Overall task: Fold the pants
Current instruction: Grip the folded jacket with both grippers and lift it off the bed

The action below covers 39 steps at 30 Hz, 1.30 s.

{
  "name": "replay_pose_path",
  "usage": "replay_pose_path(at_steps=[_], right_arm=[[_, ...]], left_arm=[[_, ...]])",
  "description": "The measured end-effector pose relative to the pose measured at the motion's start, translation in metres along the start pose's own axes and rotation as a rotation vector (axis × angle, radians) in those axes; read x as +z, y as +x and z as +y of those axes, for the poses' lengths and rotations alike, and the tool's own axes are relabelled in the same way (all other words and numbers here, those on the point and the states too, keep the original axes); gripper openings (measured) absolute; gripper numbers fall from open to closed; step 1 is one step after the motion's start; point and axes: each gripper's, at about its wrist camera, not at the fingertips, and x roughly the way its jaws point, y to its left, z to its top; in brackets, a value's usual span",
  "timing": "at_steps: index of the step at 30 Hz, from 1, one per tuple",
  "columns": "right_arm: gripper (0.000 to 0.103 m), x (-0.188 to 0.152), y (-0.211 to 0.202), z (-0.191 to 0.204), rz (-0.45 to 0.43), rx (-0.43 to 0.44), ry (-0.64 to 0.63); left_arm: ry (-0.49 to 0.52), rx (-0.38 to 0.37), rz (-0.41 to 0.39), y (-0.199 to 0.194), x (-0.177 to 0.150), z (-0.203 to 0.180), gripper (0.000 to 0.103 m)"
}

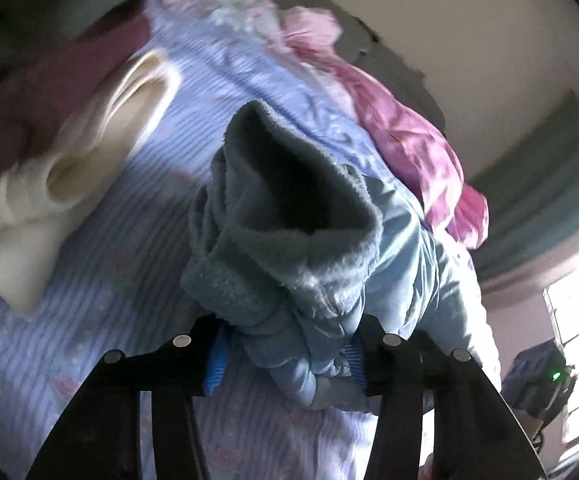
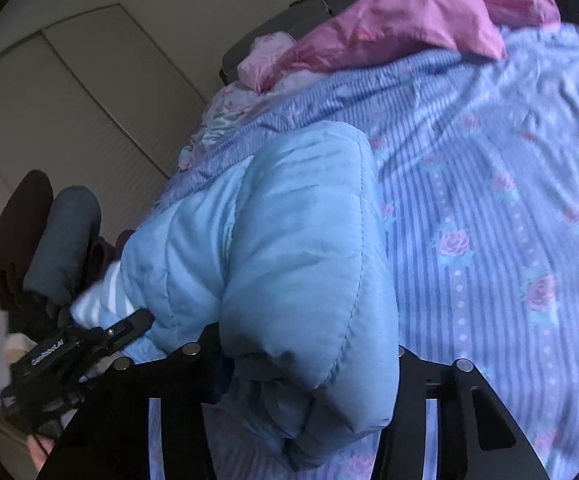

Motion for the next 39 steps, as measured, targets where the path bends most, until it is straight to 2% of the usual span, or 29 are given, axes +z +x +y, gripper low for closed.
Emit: replay_pose_path(at_steps=[6, 11, 14, 18, 24, 30, 34, 39], right_arm=[[0.044, 0.005, -0.047, 0.013, -0.107, -0.018, -0.051], [0.044, 0.023, -0.098, 0.046, -0.222, 0.033, -0.104], [0.044, 0.043, -0.125, 0.087, -0.27, 0.106, -0.164], [0.045, 0.07, -0.137, 0.151, -0.278, 0.198, -0.266], [0.045, 0.103, -0.121, 0.261, -0.252, 0.359, -0.405], [0.045, 0.115, -0.08, 0.356, -0.191, 0.445, -0.488], [0.045, 0.116, -0.046, 0.393, -0.128, 0.46, -0.491], [0.045, 0.118, -0.009, 0.411, -0.092, 0.433, -0.505]], left_arm=[[0.118, -0.058, -0.096, -0.046, 0.003, -0.038, 0.047], [0.148, -0.115, -0.222, -0.123, 0.025, -0.067, 0.047], [0.14, -0.113, -0.273, -0.172, 0.046, -0.067, 0.047], [0.123, -0.097, -0.36, -0.234, 0.077, -0.052, 0.048], [0.071, -0.027, -0.477, -0.316, 0.131, -0.006, 0.048], [-0.007, 0.026, -0.505, -0.359, 0.18, 0.056, 0.048], [-0.035, 0.04, -0.508, -0.366, 0.195, 0.092, 0.049], [-0.065, 0.008, -0.446, -0.362, 0.202, 0.12, 0.051]])
